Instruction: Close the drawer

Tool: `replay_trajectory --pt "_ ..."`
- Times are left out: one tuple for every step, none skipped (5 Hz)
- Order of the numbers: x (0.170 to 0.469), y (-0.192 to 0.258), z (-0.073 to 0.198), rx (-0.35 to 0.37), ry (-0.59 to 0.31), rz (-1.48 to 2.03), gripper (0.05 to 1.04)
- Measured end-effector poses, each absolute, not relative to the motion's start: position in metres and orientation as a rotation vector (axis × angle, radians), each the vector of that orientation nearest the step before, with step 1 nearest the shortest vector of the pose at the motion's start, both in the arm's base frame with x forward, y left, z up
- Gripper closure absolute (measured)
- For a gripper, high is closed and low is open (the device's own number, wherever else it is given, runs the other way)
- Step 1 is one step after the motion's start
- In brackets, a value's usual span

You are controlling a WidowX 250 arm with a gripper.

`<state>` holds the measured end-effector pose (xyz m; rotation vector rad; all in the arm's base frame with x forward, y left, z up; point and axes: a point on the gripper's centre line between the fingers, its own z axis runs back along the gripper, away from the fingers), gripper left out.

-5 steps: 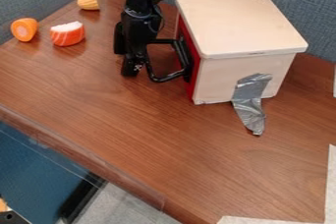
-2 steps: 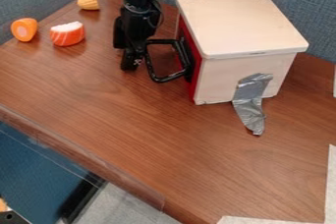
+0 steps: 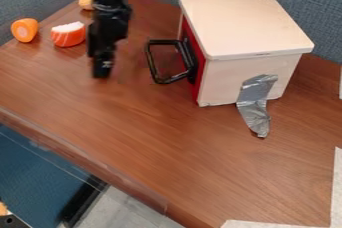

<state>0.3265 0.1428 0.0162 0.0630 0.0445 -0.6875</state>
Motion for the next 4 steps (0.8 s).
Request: replay_trajectory --pt "0.308 0.142 0.047 0.045 -0.015 -0.719 0.083" --pt "0.280 0.152 0.078 0.043 -0.078 -0.713 0.083" --pt "0.254 0.149 0.098 0.033 -0.115 -0.740 0.083" --pt "0.216 0.145 0.106 -0.001 -0.131 -0.753 0.083"
